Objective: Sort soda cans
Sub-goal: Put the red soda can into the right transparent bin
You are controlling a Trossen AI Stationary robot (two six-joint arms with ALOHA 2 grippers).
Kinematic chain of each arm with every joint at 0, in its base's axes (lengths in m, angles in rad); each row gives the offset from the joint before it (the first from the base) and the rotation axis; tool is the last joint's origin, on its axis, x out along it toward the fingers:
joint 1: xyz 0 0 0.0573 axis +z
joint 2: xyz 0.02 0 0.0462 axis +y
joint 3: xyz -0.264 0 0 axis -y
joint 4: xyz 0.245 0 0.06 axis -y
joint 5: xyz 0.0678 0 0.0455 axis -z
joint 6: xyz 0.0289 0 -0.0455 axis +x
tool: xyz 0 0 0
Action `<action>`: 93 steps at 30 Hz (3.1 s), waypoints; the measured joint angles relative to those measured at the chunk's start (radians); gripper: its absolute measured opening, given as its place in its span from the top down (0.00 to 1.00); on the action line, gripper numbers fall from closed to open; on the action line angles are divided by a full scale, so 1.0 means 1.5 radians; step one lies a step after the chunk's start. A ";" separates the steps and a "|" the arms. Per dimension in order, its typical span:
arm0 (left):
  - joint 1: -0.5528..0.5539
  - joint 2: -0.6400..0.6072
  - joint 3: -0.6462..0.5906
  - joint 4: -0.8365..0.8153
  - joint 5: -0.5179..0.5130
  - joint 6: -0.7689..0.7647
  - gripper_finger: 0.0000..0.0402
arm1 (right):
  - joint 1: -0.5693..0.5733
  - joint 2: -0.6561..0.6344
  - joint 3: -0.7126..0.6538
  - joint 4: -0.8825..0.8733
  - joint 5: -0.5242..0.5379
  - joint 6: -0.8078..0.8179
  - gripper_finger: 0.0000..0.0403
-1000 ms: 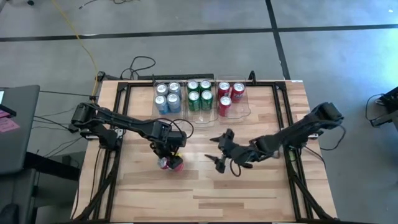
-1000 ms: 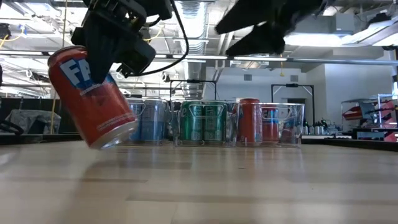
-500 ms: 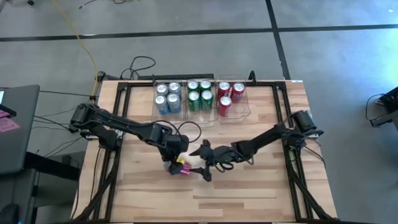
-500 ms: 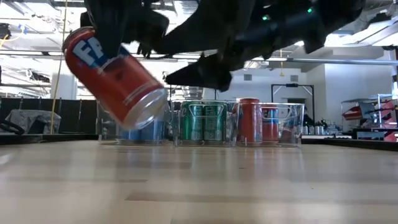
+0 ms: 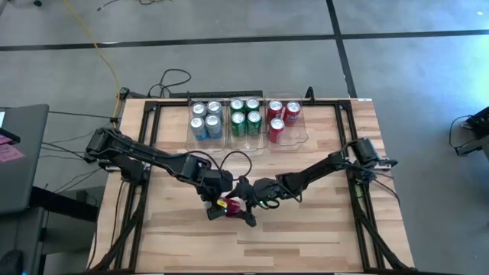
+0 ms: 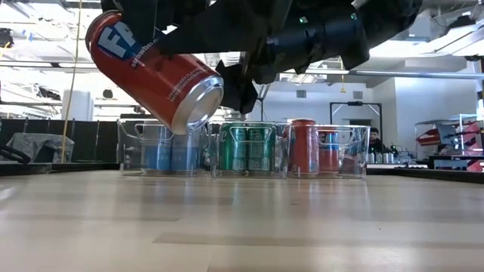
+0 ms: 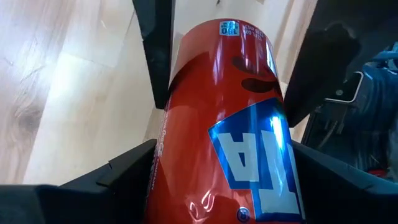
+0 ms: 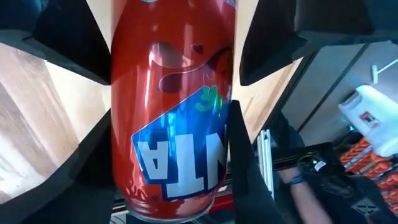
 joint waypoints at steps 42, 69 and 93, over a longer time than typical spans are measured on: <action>-0.020 -0.121 -0.002 -0.002 -0.011 -0.079 0.17 | 0.015 -0.002 0.001 0.112 0.014 -0.026 0.29; -0.074 -0.155 -0.012 0.082 -0.181 -0.024 0.17 | 0.015 -0.001 -0.001 0.151 0.008 -0.038 0.29; -0.299 -0.284 -0.301 0.607 -0.829 0.252 0.17 | -0.015 -0.006 -0.154 0.551 0.052 -0.057 0.29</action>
